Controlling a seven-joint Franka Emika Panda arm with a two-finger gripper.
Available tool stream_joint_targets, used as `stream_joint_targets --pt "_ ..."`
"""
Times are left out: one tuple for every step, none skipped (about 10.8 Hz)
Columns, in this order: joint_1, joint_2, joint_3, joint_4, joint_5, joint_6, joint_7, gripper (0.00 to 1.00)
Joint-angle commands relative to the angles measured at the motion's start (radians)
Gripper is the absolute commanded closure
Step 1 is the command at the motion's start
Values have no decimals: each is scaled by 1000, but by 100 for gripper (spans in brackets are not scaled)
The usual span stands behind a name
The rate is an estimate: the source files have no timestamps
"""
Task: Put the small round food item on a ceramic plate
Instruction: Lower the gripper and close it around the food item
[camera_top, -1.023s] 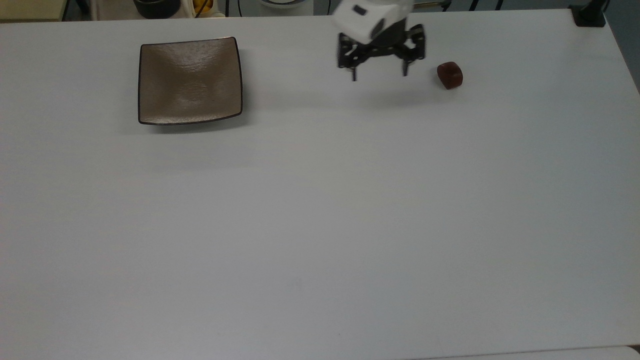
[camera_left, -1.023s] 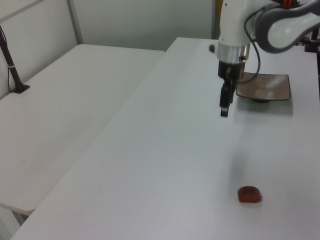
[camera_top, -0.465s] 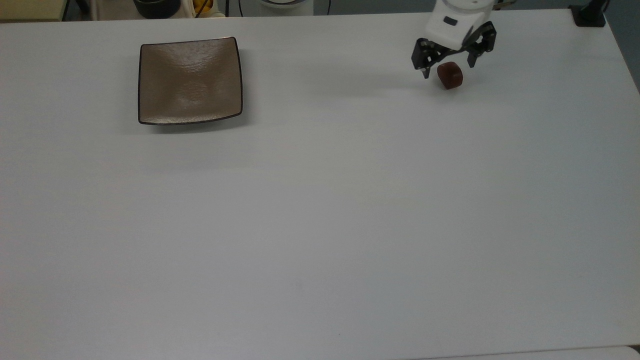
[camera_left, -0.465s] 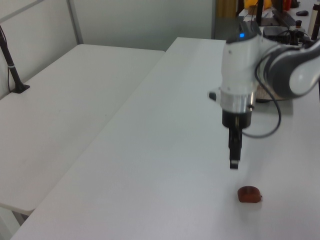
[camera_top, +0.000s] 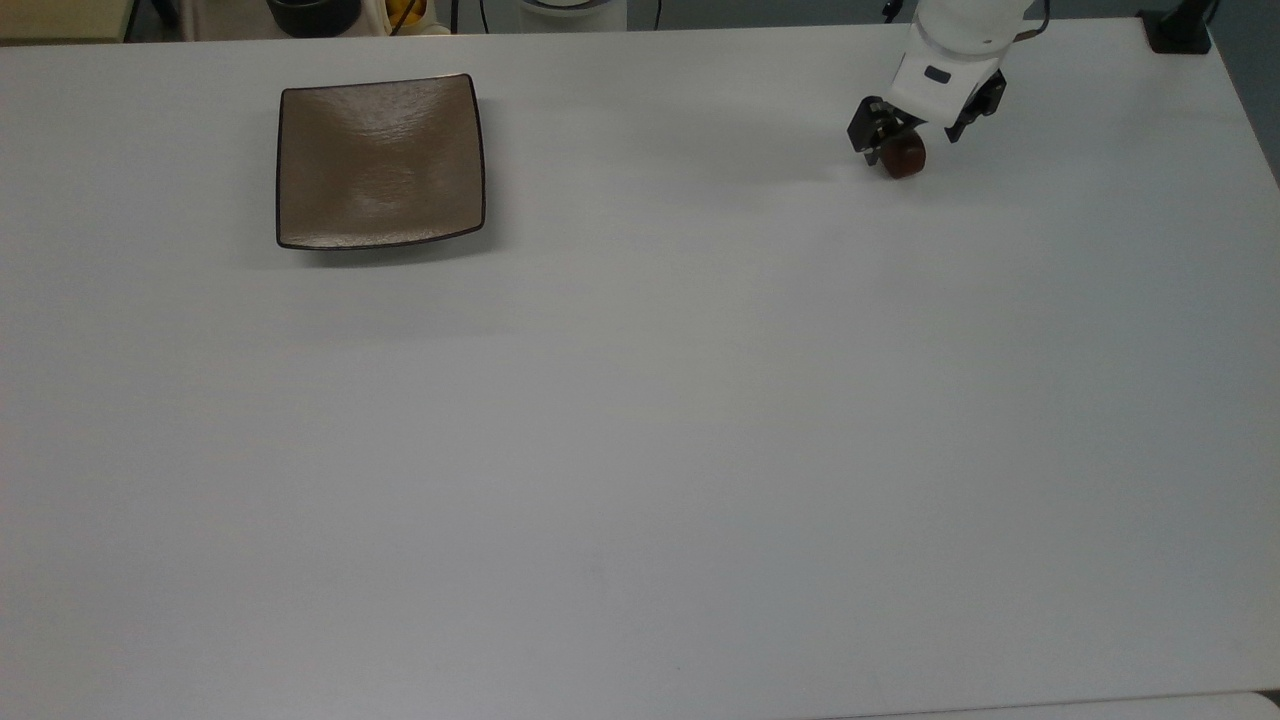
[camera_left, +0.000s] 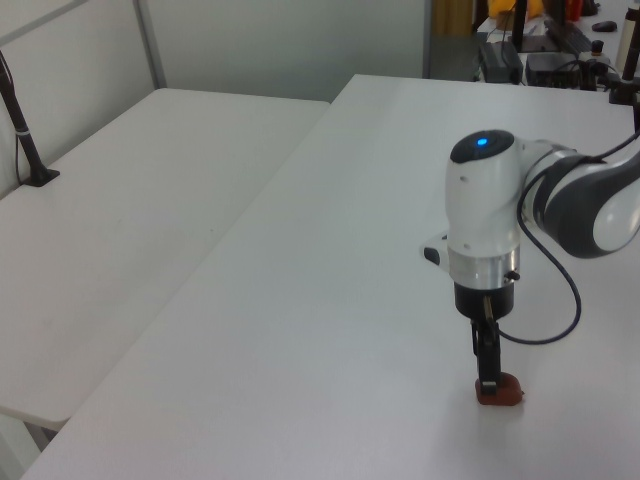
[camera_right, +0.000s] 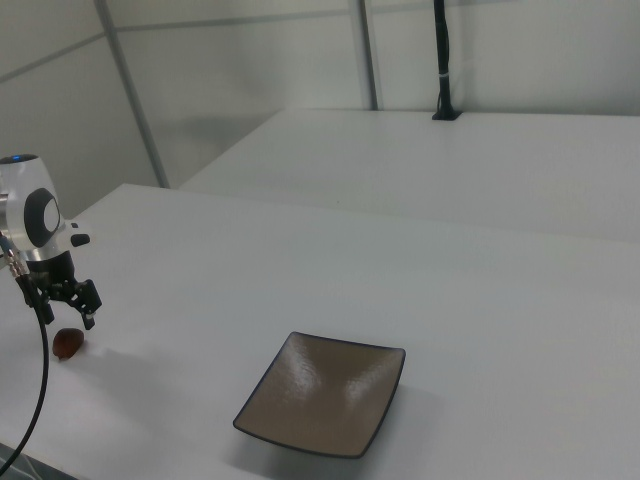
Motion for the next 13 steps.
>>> stream_joint_targets --pt "36 34 -5 -4 -37 14 22 0" --pt "37 41 -5 -5 -63 14 21 11" --pt "33 42 -5 -7 -71 14 15 41" --pt "29 40 -6 -7 -71 14 10 63" --pt "26 40 -5 -8 -71 14 -1 79" --pt "24 37 -6 -8 -71 14 -17 86" --pt "21 32 -5 -8 -70 12 -22 87" --pt "20 26 -5 -7 -69 8 -22 87" --pt "18 14 -5 -7 -69 3 -22 87" --pt "17 3 -5 -7 -68 -3 -24 87" --pt "4 -12 -6 -4 -68 -41 -24 87" --pt "-11 -35 -6 1 -71 -105 -37 87" --pt "-28 -64 -6 2 -73 -167 -83 87"
